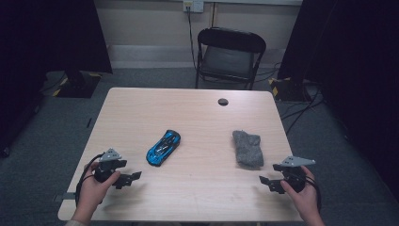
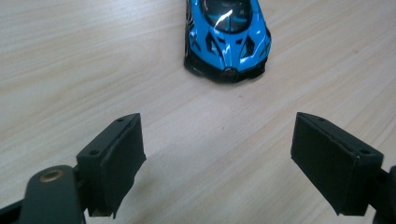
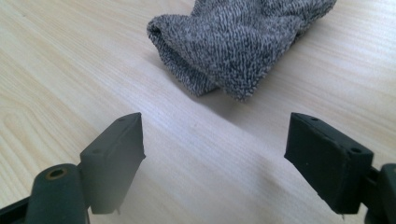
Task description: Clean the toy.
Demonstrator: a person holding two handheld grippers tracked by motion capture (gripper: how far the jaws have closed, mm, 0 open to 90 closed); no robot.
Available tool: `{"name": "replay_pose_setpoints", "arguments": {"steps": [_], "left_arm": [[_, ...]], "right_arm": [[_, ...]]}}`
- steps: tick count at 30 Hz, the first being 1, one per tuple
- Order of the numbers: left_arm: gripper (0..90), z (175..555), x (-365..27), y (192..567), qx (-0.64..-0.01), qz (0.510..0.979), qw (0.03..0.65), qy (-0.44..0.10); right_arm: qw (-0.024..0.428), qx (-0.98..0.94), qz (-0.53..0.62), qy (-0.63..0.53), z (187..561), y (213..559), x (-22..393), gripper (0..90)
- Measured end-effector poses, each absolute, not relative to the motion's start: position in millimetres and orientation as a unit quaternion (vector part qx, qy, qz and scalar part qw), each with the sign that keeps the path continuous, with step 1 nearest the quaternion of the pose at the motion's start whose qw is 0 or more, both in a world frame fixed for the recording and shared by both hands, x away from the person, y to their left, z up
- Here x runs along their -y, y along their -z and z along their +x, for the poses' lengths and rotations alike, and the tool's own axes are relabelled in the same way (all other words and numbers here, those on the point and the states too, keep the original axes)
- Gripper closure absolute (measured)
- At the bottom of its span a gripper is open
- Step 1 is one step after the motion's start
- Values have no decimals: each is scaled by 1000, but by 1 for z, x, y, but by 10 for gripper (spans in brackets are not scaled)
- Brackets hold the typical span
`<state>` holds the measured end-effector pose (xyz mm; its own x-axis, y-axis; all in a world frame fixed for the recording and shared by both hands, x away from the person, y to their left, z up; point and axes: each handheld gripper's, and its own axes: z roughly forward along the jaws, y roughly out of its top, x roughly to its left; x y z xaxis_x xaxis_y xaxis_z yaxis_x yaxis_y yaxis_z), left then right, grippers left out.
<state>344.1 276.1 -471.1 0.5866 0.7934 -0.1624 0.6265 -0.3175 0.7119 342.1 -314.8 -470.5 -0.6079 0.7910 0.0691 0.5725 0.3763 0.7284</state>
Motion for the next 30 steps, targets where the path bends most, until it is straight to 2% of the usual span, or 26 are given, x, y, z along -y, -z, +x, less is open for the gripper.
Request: {"name": "replay_pose_setpoints", "arguments": {"steps": [30], "left_arm": [[172, 320, -296, 481, -425, 820, 366, -114]], "right_arm": [[140, -823, 422, -353, 323, 489, 327, 183]]}}
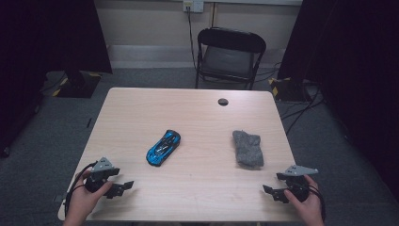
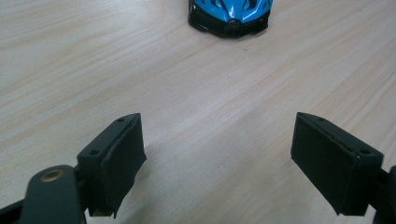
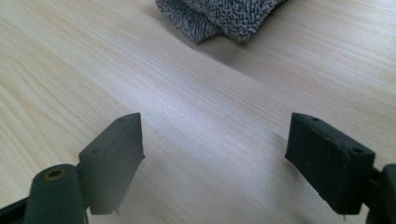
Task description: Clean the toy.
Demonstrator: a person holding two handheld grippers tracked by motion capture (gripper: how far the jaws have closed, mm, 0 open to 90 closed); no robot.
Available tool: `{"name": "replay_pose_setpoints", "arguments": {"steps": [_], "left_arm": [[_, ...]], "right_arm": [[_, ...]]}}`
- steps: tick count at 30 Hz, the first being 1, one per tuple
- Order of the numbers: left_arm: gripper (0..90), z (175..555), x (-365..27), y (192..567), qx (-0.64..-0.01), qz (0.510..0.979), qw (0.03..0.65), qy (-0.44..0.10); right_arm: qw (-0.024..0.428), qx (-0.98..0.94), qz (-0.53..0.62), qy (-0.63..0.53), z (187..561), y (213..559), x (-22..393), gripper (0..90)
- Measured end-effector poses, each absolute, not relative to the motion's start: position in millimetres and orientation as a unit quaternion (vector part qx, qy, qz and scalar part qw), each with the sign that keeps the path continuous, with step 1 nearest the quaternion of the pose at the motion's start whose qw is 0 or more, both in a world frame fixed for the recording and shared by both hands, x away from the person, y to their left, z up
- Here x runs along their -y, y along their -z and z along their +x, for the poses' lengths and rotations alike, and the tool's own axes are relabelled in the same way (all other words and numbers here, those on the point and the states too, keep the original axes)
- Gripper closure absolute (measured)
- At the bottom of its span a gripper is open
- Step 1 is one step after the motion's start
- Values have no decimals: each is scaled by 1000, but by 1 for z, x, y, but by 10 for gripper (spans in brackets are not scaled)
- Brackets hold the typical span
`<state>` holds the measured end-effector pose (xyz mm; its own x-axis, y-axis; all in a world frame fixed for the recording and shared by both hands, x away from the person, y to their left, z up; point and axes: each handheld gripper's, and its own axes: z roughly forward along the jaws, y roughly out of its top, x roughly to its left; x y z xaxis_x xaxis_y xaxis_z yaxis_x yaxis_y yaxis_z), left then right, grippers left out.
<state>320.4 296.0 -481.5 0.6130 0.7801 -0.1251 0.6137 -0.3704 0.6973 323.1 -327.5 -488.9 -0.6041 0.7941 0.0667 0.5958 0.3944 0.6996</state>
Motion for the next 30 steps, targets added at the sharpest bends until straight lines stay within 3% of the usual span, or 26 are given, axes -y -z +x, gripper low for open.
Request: {"name": "replay_pose_setpoints", "arguments": {"steps": [17, 30], "left_arm": [[169, 315, -302, 490, -416, 828, 358, -116], [155, 313, -302, 494, -374, 848, 348, -140]], "right_arm": [[153, -821, 424, -351, 319, 493, 335, 175], [177, -822, 409, -354, 316, 498, 336, 160]]}}
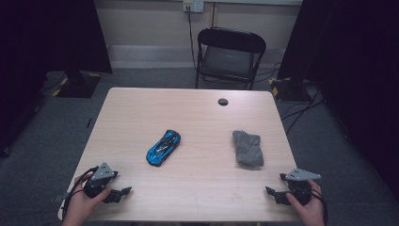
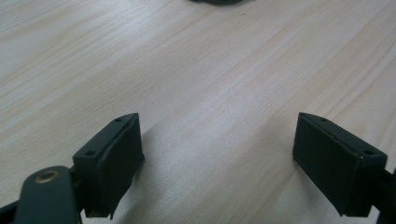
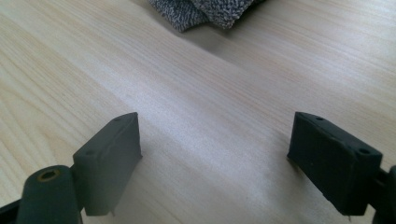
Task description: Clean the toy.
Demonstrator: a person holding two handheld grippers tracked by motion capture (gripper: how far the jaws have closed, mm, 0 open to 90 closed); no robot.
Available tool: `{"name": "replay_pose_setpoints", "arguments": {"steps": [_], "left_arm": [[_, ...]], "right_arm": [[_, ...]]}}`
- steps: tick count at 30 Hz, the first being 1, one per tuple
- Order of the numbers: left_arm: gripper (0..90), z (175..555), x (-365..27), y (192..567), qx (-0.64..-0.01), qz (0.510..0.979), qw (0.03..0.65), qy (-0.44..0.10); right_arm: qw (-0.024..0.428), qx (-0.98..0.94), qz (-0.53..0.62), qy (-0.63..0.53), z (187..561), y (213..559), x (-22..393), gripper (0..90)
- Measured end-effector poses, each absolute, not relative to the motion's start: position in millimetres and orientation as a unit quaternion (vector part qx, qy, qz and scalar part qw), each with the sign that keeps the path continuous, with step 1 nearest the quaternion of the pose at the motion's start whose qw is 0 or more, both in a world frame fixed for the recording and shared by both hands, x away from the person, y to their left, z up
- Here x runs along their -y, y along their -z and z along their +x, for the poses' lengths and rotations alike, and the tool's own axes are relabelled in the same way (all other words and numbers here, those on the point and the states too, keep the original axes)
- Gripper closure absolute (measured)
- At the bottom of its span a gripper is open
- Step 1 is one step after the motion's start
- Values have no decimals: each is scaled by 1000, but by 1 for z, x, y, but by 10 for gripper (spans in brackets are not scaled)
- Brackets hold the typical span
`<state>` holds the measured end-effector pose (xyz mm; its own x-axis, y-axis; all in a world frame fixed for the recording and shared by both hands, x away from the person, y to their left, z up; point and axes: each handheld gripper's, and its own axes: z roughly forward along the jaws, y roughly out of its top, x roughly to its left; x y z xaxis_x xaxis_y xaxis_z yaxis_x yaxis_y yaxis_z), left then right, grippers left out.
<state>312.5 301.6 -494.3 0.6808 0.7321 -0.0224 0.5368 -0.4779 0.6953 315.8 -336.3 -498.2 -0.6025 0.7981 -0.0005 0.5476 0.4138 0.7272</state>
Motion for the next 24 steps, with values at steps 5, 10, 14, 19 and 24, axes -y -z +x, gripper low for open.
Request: {"name": "replay_pose_setpoints", "arguments": {"steps": [5, 10, 14, 19, 24], "left_arm": [[147, 311, -302, 496, -371, 847, 352, -146], [140, 311, -302, 497, -371, 846, 355, -147], [107, 311, -300, 499, -367, 845, 359, -150], [101, 311, -301, 500, -365, 843, 364, -151], [99, 310, -301, 500, -364, 842, 367, -153]], "right_arm": [[179, -819, 410, -359, 315, 499, 337, 155], [180, -819, 410, -358, 316, 499, 336, 151], [181, -819, 410, -358, 316, 499, 336, 151], [181, -819, 410, -358, 316, 499, 336, 151], [181, -819, 410, -358, 315, 499, 336, 151]]}}
